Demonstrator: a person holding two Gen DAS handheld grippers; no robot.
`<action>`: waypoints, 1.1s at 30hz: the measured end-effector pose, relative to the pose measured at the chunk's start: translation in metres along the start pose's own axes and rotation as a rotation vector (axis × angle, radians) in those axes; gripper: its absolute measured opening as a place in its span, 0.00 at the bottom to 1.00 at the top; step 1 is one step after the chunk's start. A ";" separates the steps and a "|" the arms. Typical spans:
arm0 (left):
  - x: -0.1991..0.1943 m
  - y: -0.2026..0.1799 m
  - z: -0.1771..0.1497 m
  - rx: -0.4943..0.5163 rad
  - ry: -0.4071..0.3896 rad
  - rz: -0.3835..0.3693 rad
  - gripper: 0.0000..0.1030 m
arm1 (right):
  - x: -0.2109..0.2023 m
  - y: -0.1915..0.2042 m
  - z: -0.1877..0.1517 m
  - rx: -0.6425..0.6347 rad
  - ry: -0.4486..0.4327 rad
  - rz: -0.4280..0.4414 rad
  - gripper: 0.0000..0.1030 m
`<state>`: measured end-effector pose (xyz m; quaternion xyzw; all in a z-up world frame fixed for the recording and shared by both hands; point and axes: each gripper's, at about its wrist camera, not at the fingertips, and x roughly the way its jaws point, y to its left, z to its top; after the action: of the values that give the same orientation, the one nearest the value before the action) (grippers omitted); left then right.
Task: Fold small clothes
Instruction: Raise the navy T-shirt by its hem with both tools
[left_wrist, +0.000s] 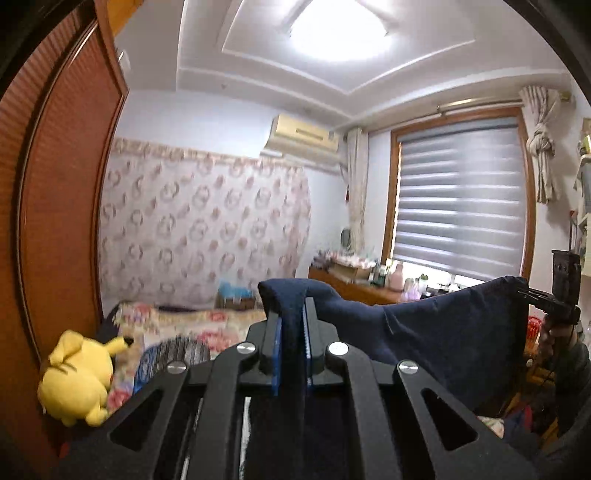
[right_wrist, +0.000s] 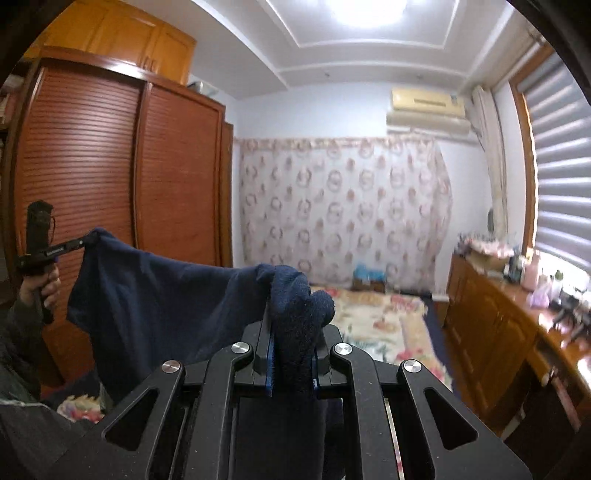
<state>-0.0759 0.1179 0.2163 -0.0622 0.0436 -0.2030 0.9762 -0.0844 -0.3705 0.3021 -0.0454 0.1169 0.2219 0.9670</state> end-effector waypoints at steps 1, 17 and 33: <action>-0.004 -0.002 0.009 0.011 -0.017 0.000 0.06 | -0.005 0.000 0.009 -0.005 -0.011 -0.001 0.10; 0.035 0.015 0.047 0.078 -0.036 0.076 0.06 | -0.025 -0.020 0.088 -0.107 -0.088 -0.093 0.10; 0.319 0.076 -0.147 0.058 0.407 0.193 0.06 | 0.279 -0.154 -0.109 0.017 0.364 -0.099 0.10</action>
<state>0.2289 0.0435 0.0412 0.0127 0.2396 -0.1182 0.9636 0.2047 -0.4071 0.1335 -0.0821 0.2892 0.1612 0.9400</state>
